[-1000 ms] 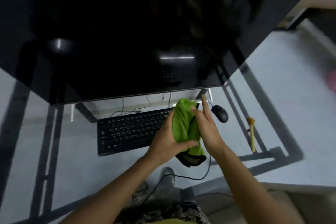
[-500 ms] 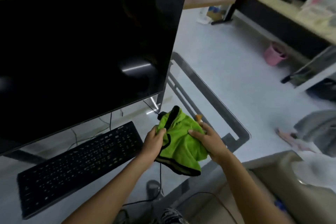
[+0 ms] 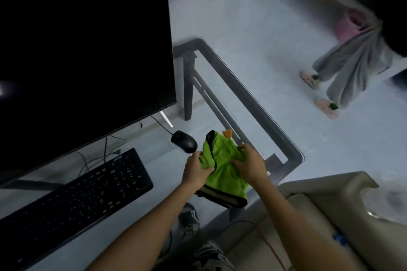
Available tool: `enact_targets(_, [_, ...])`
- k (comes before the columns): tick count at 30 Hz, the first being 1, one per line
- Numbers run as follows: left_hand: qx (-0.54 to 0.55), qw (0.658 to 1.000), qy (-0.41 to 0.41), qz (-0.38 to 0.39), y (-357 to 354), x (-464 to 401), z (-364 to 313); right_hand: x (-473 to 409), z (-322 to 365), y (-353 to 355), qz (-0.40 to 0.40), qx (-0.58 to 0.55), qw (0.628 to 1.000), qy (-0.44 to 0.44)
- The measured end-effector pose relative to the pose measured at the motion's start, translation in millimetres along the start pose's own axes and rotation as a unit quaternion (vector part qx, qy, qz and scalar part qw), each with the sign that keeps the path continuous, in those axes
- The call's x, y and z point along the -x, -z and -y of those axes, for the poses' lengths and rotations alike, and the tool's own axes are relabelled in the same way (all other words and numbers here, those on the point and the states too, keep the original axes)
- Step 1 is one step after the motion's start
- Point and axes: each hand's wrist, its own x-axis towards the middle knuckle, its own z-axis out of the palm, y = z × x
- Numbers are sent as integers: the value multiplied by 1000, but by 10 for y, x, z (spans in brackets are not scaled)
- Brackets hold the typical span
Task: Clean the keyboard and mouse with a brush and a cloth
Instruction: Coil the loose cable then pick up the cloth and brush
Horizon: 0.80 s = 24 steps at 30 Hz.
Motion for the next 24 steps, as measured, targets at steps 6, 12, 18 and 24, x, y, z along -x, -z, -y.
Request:
enact_targets(6, [-41, 995, -85, -28, 153, 76, 79, 54, 99, -23, -83, 146, 985, 45])
enact_targets(12, [-33, 970, -169, -174, 931, 542, 397, 230, 937, -420, -105, 102, 930, 337])
enact_targets(18, [-99, 917, -114, -370, 1842, 1150, 1253, 573, 1681, -1346, 90, 107, 885, 443])
enact_targets(24, [-62, 910, 69, -404, 2141, 1456, 2105, 492, 1306, -1484, 111, 98, 950, 276])
